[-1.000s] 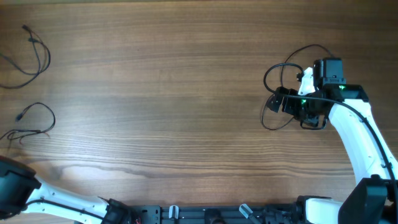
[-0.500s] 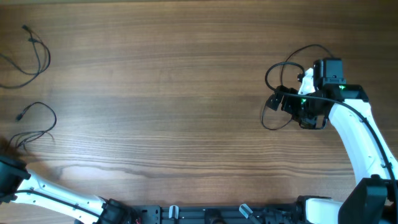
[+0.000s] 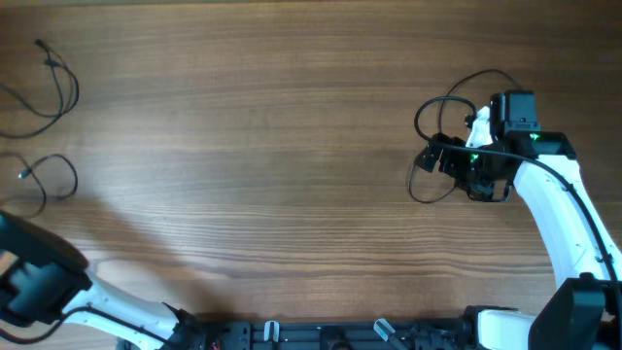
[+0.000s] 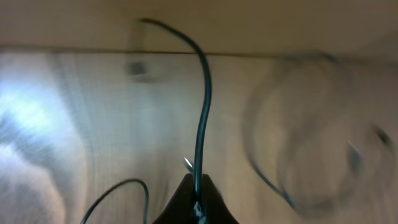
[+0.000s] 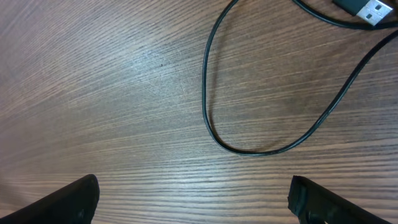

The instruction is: Untangle cables

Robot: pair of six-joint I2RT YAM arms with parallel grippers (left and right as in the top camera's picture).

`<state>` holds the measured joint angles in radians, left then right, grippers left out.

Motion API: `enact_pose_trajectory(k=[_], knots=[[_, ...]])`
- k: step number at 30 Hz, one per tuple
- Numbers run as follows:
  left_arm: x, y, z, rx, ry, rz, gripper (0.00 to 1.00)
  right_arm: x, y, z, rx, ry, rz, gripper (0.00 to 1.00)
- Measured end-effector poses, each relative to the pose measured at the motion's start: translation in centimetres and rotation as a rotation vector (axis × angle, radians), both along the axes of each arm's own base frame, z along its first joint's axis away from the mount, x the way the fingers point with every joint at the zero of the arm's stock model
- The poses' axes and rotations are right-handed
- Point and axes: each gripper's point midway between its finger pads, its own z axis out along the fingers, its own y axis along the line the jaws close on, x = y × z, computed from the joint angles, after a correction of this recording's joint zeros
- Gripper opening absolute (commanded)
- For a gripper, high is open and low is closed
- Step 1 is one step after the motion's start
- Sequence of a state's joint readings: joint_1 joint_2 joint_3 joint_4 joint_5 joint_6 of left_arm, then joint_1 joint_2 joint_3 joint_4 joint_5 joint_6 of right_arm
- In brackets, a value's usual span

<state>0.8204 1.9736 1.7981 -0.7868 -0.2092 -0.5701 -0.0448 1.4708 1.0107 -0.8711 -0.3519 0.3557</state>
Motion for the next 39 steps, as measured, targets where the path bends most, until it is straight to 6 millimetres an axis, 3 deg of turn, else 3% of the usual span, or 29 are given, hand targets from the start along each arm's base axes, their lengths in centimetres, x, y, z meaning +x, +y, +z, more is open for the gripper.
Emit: enact_pose_trajectory(k=[3,6,9,12,16,21,25,26,27,28,31,35,38,39], knots=[[4.1,-4.0,1.0,0.029,0.034,-0.195,0.04,0.1,0.0,0.0,-0.001,-0.005,0.001,1.00],[5.9,-7.2,-0.4,-0.008,0.091,-0.299,0.04,0.1,0.0,0.0,-0.004,-0.009,0.016,1.00],[5.8,-8.8,-1.6,-0.057,0.123,-0.303,0.04,0.1,0.0,0.0,-0.009,-0.015,0.034,1.00],[3.7,-8.8,-3.6,-0.118,0.145,-0.193,0.04,0.1,0.0,0.0,-0.012,-0.020,0.043,1.00],[-2.1,-8.0,-6.9,-0.206,0.226,0.073,0.04,0.4,0.0,0.1,-0.018,-0.041,0.060,1.00],[-5.6,-5.3,-6.9,-0.189,0.219,0.254,0.04,1.0,0.0,0.2,-0.021,-0.067,0.067,1.00],[-8.3,-4.5,-7.1,-0.220,0.192,0.412,0.06,1.0,0.0,0.3,-0.021,-0.067,0.067,1.00],[-8.4,-4.2,-7.1,-0.215,0.179,0.426,0.59,1.1,0.0,0.3,-0.021,-0.073,0.067,1.00],[-8.5,-3.5,-7.0,-0.207,0.159,0.437,0.88,1.1,-0.1,0.3,-0.022,-0.074,0.067,1.00],[-8.3,-3.3,-6.9,-0.202,0.151,0.427,1.00,1.1,-0.1,0.3,-0.022,-0.073,0.067,1.00],[-6.7,-3.5,-7.1,-0.236,0.111,0.338,1.00,1.1,0.0,0.3,-0.021,-0.074,0.067,1.00],[-3.6,-5.5,-7.6,-0.337,0.056,0.110,1.00,1.5,0.0,0.5,-0.016,-0.093,0.068,1.00],[-0.5,-8.3,-7.6,-0.390,0.035,-0.093,1.00,2.2,0.2,0.8,-0.006,-0.124,0.071,1.00],[1.2,-10.2,-7.5,-0.411,0.028,-0.188,1.00,2.6,0.2,0.9,-0.005,-0.144,0.072,1.00]])
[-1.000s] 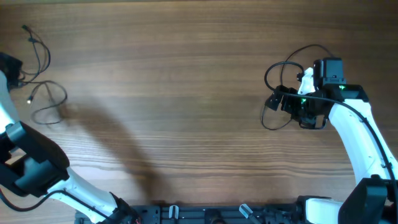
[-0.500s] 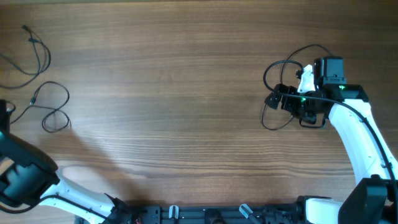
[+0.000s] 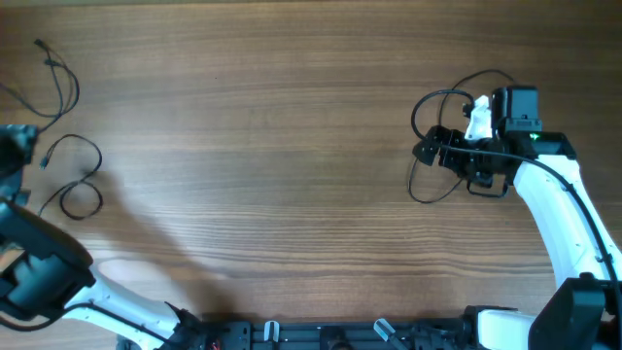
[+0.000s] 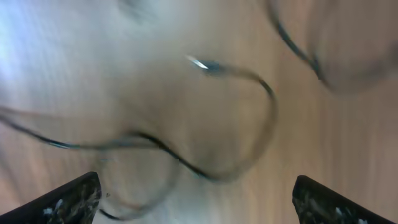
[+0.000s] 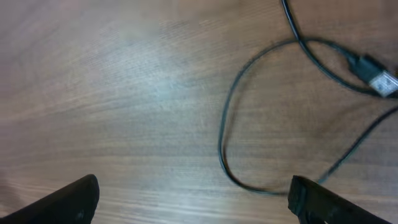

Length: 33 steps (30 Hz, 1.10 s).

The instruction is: Untangle cables

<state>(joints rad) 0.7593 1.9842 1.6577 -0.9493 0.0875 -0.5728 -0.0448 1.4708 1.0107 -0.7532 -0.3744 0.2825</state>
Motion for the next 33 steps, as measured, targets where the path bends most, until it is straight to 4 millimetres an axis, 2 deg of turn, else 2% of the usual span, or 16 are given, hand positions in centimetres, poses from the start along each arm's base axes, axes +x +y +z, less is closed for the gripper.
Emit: enact_pose_trajectory(k=[2,5,10,12,15,18,19,20,21,22,23,25,28,30,33], knots=[[1.9,-2.7,0.2,-0.026,-0.022,-0.104,1.00,0.8,0.0,0.3,0.003,-0.032,-0.010,1.00],[5.4,-9.4,0.9,-0.069,-0.043,-0.304,1.00,1.5,-1.1,0.2,-0.037,-0.041,-0.077,1.00],[9.8,-22.9,1.3,-0.097,-0.052,-0.645,1.00,0.3,-6.2,-1.4,-0.256,0.062,-0.356,1.00],[10.6,-27.3,1.3,-0.085,-0.057,-0.750,1.00,-0.2,-7.2,-2.5,-0.287,0.118,-0.456,1.00],[11.1,-32.5,1.3,-0.030,-0.050,-0.876,1.00,-0.8,-8.1,-5.3,-0.307,0.223,-0.587,0.99],[10.8,-35.8,1.2,0.041,-0.020,-0.959,1.00,-1.2,-8.8,-8.6,-0.310,0.320,-0.719,1.00],[10.7,-36.4,1.1,0.057,-0.013,-0.975,1.00,-0.9,-8.9,-9.3,-0.301,0.328,-0.756,0.94],[10.6,-36.9,1.1,0.069,-0.009,-0.986,1.00,-0.4,-9.0,-9.8,-0.291,0.320,-0.781,0.75],[10.6,-37.1,1.1,0.077,-0.007,-0.992,1.00,0.0,-9.0,-10.2,-0.278,0.315,-0.799,0.38],[10.5,-37.6,1.1,0.084,-0.004,-1.004,1.00,0.5,-8.9,-10.4,-0.264,0.304,-0.799,0.16],[10.4,-37.8,1.1,0.090,-0.003,-1.010,1.00,1.0,-8.7,-10.4,-0.250,0.292,-0.792,0.05],[10.4,-38.2,1.1,0.098,0.000,-1.020,1.00,1.6,-8.1,-10.5,-0.233,0.284,-0.734,0.05],[10.5,-37.5,1.1,0.126,0.010,-1.005,1.00,2.7,-5.6,-10.6,-0.228,0.241,-0.530,0.05],[10.6,-36.7,1.1,0.132,0.013,-0.986,1.00,4.1,-2.0,-10.4,-0.168,0.173,-0.337,0.05],[11.0,-33.7,1.2,0.139,0.020,-0.919,1.00,5.3,6.3,-9.8,-0.028,0.056,-0.023,0.05]])
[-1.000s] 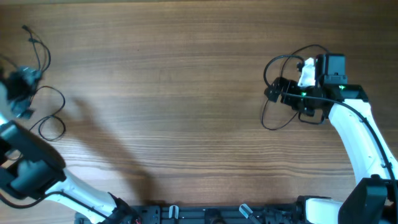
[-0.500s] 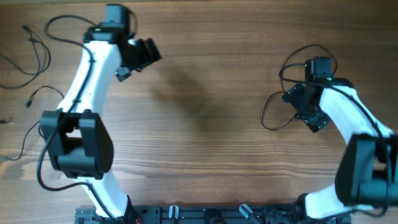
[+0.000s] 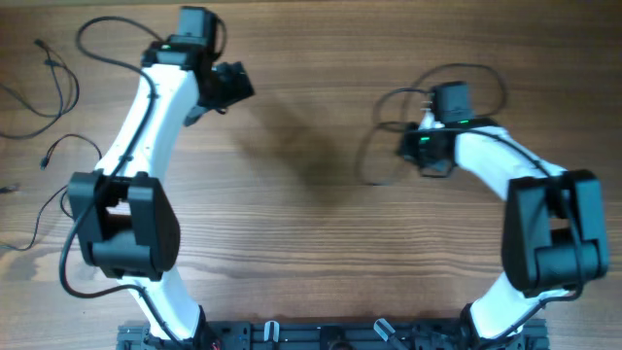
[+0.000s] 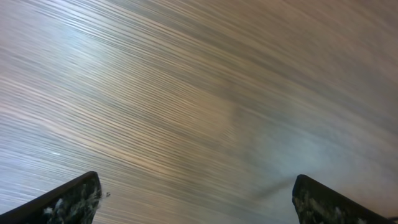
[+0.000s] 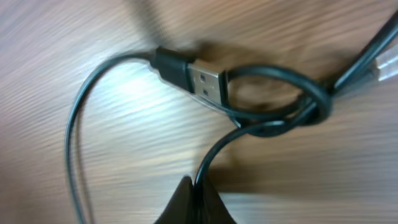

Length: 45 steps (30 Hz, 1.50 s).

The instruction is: Untangle cables

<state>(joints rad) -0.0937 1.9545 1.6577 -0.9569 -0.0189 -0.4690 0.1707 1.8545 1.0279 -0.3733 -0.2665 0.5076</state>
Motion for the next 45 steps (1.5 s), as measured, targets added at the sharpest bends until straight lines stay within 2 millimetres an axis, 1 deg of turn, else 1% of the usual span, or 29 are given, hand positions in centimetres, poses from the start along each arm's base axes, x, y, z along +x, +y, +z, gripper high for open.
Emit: enact_pose_trajectory(k=[2,3,4,5,6,7,8,9,10,12,14,15,16,17,20,22,25,27,29,30,33,34,35,37,38,39,40,41,45], knots=[[0.0,1.8,0.1,0.004,0.003,0.040,1.00,0.0,4.0,0.7,0.057,-0.059,0.128,0.05],[-0.2,3.3,0.4,0.006,0.004,0.074,1.00,-0.5,7.3,1.3,0.093,-0.098,0.225,0.05],[-0.4,4.7,0.9,0.007,-0.001,0.105,1.00,-1.6,10.2,1.7,0.121,-0.114,0.314,0.05],[-0.6,5.7,1.4,0.008,-0.008,0.128,1.00,-3.1,12.8,1.9,0.142,-0.117,0.395,0.09],[-0.9,6.7,2.1,0.006,-0.016,0.151,1.00,-4.2,14.7,2.2,0.157,-0.118,0.455,0.38],[-1.2,7.3,2.8,0.002,-0.026,0.164,1.00,-5.0,15.9,2.5,0.165,-0.117,0.494,0.85],[-1.4,7.5,3.4,-0.008,-0.037,0.172,1.00,-5.3,16.6,2.8,0.173,-0.113,0.512,1.00],[-1.6,7.5,3.9,-0.025,-0.043,0.174,1.00,-5.6,17.2,3.3,0.176,-0.105,0.532,1.00],[-1.7,7.3,4.5,-0.053,-0.054,0.169,1.00,-5.7,17.2,3.7,0.170,-0.088,0.532,1.00],[-1.8,5.8,4.9,-0.124,-0.056,0.133,1.00,-5.2,15.6,4.4,0.107,-0.038,0.498,1.00],[-1.8,4.6,4.9,-0.154,-0.055,0.092,1.00,-4.9,13.1,4.8,0.014,0.007,0.448,1.00],[-1.8,3.7,5.0,-0.166,-0.056,0.066,1.00,-4.4,11.2,5.7,-0.044,0.008,0.405,1.00],[-1.8,2.5,5.0,-0.175,-0.053,0.031,1.00,-3.6,9.0,7.1,-0.102,-0.014,0.351,1.00],[-1.9,1.3,5.0,-0.181,-0.050,-0.001,1.00,-3.0,7.7,8.2,-0.127,-0.038,0.319,1.00],[-2.3,-2.7,5.0,-0.195,-0.041,-0.098,1.00,-1.3,3.0,13.0,-0.182,-0.144,0.177,1.00],[-2.8,-5.7,5.0,-0.199,-0.034,-0.172,1.00,-0.8,-0.1,16.1,-0.199,-0.207,0.075,1.00],[-3.7,-9.6,4.2,-0.193,-0.012,-0.265,1.00,-1.1,-4.0,18.4,-0.215,-0.237,-0.048,1.00],[-4.3,-11.9,2.7,-0.167,0.018,-0.343,1.00,-1.3,-6.2,19.1,-0.227,-0.241,-0.109,1.00],[-5.1,-14.6,0.3,-0.130,0.063,-0.464,1.00,-1.6,-8.4,19.0,-0.240,-0.217,-0.168,1.00],[-5.5,-15.7,-0.9,-0.112,0.083,-0.526,1.00,-1.8,-9.0,18.9,-0.245,-0.204,-0.183,1.00],[-7.0,-18.8,-5.4,0.031,0.133,-0.754,1.00,-2.6,-9.5,18.4,-0.251,-0.163,-0.192,1.00],[-7.0,-19.4,-6.4,0.089,0.130,-0.808,1.00,-2.9,-9.5,18.3,-0.252,-0.154,-0.190,1.00],[-7.1,-20.1,-8.0,0.165,0.133,-0.893,1.00,-3.0,-9.5,18.2,-0.253,-0.145,-0.189,1.00],[-7.4,-20.2,-9.5,0.227,0.155,-0.992,0.98,-3.3,-9.5,18.0,-0.255,-0.133,-0.188,1.00],[-7.6,-20.1,-10.2,0.250,0.172,-1.037,0.87,-3.4,-9.5,18.0,-0.256,-0.128,-0.187,1.00],[-7.9,-20.0,-10.9,0.256,0.191,-1.075,0.54,-3.5,-9.5,18.0,-0.256,-0.126,-0.187,1.00],[-7.6,-19.9,-10.8,0.270,0.187,-1.097,0.25,-3.5,-9.5,18.0,-0.256,-0.124,-0.187,1.00],[-7.7,-19.7,-10.9,0.279,0.194,-1.130,0.04,-3.6,-9.5,17.9,-0.257,-0.121,-0.186,1.00],[-8.3,-19.3,-11.2,0.294,0.227,-1.197,0.04,-3.6,-9.5,17.9,-0.257,-0.121,-0.186,1.00]])
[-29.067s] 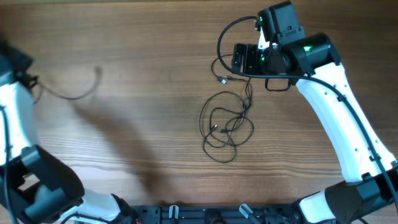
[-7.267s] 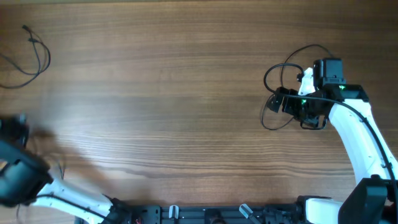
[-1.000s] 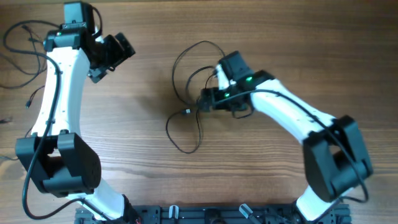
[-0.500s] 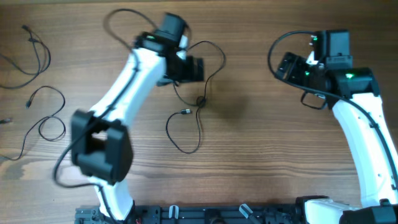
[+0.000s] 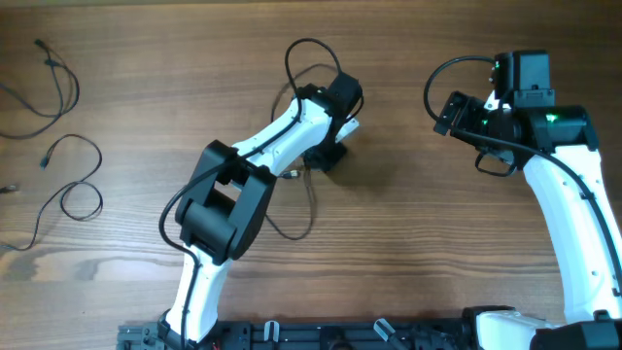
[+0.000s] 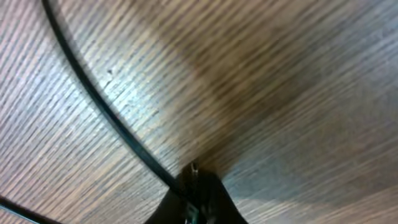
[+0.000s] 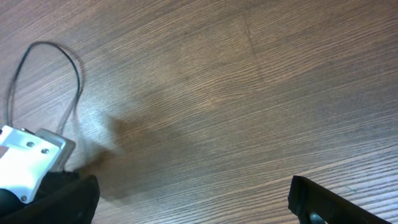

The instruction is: Untangle cables

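Near the table's middle, a black cable (image 5: 294,58) loops past the left arm and trails toward the near side. My left gripper (image 5: 324,157) is shut on that cable (image 6: 99,99), its fingertips (image 6: 198,182) pinched together low over the wood. A second black cable (image 5: 449,70) curls at the right, partly under the right arm. Beside it, my right gripper (image 5: 451,112) is open; in its wrist view the gripper (image 7: 193,202) holds nothing. That view also catches a thin cable loop (image 7: 43,46).
Two separate thin cables lie at the far left: one (image 5: 60,80) near the back edge, one (image 5: 73,190) coiled nearer the front. The left arm (image 5: 228,199) stretches diagonally across the wooden table (image 5: 437,253).
My left gripper was open at the table's back left; now it is shut on a cable in the middle. My right gripper let go of its cable and now sits further right.
First my left gripper held a cable at the far left while the right hung open over the bundle at the right. That cable then lay coiled at the left. Later the right pinched a bundle cable; now one cable is mid-table in my left gripper.
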Robot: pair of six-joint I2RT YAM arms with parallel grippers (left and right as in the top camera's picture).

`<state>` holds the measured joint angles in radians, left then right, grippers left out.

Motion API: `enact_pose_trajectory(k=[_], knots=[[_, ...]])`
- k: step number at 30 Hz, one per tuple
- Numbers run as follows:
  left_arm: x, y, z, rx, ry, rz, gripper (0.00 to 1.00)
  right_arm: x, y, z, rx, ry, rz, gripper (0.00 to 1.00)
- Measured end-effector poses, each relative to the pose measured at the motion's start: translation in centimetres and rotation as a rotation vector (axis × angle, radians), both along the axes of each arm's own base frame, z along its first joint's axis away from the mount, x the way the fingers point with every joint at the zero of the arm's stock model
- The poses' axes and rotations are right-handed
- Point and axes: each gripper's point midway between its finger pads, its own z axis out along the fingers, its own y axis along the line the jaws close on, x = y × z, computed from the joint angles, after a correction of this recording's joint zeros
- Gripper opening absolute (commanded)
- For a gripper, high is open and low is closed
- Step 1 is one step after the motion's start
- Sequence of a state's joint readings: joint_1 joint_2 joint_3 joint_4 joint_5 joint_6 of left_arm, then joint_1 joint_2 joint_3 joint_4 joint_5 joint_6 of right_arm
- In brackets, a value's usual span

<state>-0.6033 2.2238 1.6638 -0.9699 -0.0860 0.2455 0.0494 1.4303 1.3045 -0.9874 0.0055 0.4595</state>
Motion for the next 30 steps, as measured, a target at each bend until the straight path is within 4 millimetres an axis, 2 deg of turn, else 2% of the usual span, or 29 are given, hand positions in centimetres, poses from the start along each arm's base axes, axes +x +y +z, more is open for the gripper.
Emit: enact_pose_trajectory(k=[4,8,10,11,14,16,18,22,24,25,27,30], knots=[[1.0,1.9,0.2,0.069,-0.035,0.007,0.04,0.0,0.0,0.0,0.000,0.000,0.000,1.00],[5.2,7.5,1.0,0.087,-0.103,0.154,0.04,0.0,0.0,0.0,0.000,0.000,0.000,1.00],[9.8,12.3,3.5,0.037,-0.233,0.314,0.04,0.0,0.0,0.0,0.000,0.000,0.000,0.99],[12.5,15.3,5.7,-0.001,-0.335,0.407,0.04,0.0,0.0,0.0,0.000,0.000,0.000,1.00],[17.5,23.9,11.8,-0.055,-0.588,0.613,0.04,0.0,0.0,0.0,0.001,0.000,-0.001,1.00],[19.1,29.1,14.8,-0.076,-0.714,0.707,0.04,0.0,0.0,0.0,0.002,0.000,-0.004,1.00],[20.1,32.8,16.2,-0.113,-0.790,0.755,0.04,0.0,0.0,0.0,0.004,0.000,-0.007,1.00],[21.8,36.5,17.6,-0.232,-0.889,0.765,0.04,0.1,0.0,0.0,0.022,-0.003,-0.044,1.00],[22.1,37.1,16.5,-0.275,-0.870,0.751,0.04,0.1,0.0,0.1,0.032,-0.004,-0.065,1.00],[22.3,36.8,14.3,-0.303,-0.822,0.737,0.04,0.1,0.0,0.1,0.037,-0.004,-0.075,1.00],[22.4,35.8,11.0,-0.317,-0.754,0.708,0.04,0.1,0.0,0.1,0.044,-0.004,-0.087,1.00],[21.2,33.9,5.3,-0.291,-0.598,0.700,0.04,0.1,0.0,0.1,0.047,-0.005,-0.094,1.00]])
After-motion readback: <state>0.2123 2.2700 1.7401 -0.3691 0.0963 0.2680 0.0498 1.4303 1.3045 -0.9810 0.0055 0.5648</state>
